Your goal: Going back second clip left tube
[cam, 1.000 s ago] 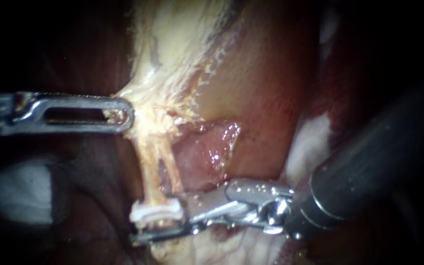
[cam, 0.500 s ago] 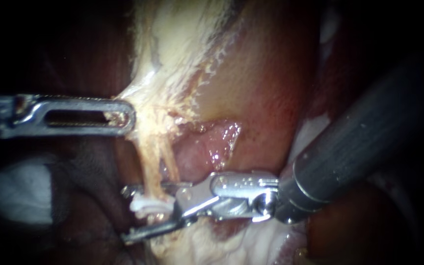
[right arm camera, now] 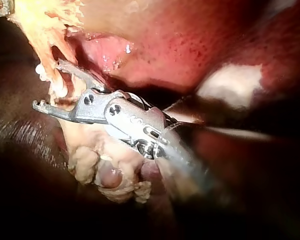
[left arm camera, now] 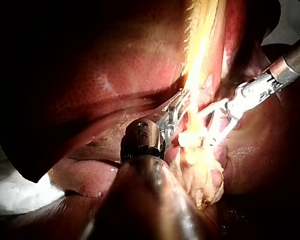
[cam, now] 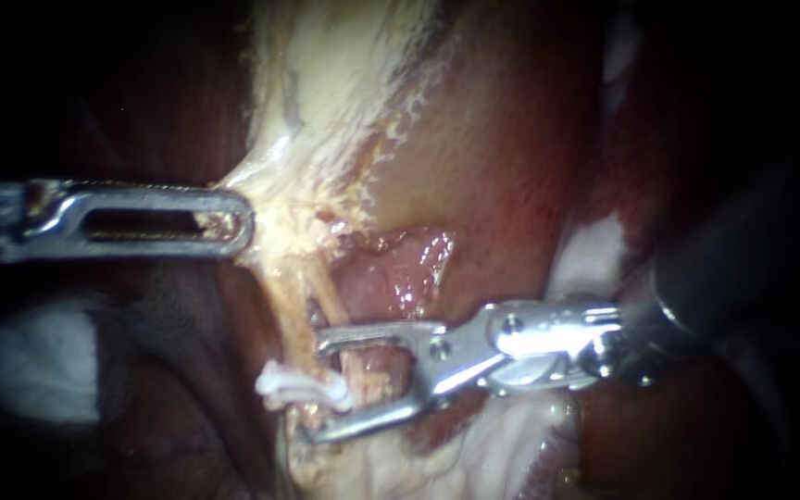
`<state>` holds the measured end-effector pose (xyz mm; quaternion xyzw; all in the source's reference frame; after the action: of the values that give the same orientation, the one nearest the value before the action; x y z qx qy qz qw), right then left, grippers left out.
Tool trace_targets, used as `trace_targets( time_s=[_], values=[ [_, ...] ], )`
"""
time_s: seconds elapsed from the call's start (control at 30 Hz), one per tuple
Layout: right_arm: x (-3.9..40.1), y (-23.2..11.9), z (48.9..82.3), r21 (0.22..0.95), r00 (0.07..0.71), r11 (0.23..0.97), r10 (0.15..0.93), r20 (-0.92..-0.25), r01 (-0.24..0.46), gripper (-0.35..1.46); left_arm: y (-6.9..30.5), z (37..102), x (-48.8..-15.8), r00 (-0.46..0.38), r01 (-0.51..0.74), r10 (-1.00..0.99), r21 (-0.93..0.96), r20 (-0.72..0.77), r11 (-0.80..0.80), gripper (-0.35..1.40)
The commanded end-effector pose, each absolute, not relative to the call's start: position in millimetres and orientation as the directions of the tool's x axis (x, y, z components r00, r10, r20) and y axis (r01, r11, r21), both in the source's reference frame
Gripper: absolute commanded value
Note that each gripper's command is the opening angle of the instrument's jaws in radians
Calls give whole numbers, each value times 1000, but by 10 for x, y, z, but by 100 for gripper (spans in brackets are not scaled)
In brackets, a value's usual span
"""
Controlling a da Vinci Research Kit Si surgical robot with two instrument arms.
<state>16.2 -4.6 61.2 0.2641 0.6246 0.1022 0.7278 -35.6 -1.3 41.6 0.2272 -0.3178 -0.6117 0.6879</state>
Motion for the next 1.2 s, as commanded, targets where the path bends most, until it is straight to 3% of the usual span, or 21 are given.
trace_targets(
  time_s=[0.03,0.2,0.5,0.77,1.2],
  values=[
    [156,-45,611,503,197,844,470,-861,186,60,-13,417,-357,50,697,-986,701,160,149,-35],
    [120,-34,597,426,182,883,394,-901,196,60,-13,417,-356,50,697,-986,701,160,149,-35],
    [62,4,555,354,174,920,326,-929,166,60,-13,418,-357,50,697,-986,701,160,149,-35],
    [33,17,520,329,161,932,305,-938,149,60,-14,418,-358,49,698,-986,701,160,149,-35],
    [24,14,520,328,162,932,304,-939,152,60,-24,462,-387,61,683,-985,713,161,159,-35]
  ],
)
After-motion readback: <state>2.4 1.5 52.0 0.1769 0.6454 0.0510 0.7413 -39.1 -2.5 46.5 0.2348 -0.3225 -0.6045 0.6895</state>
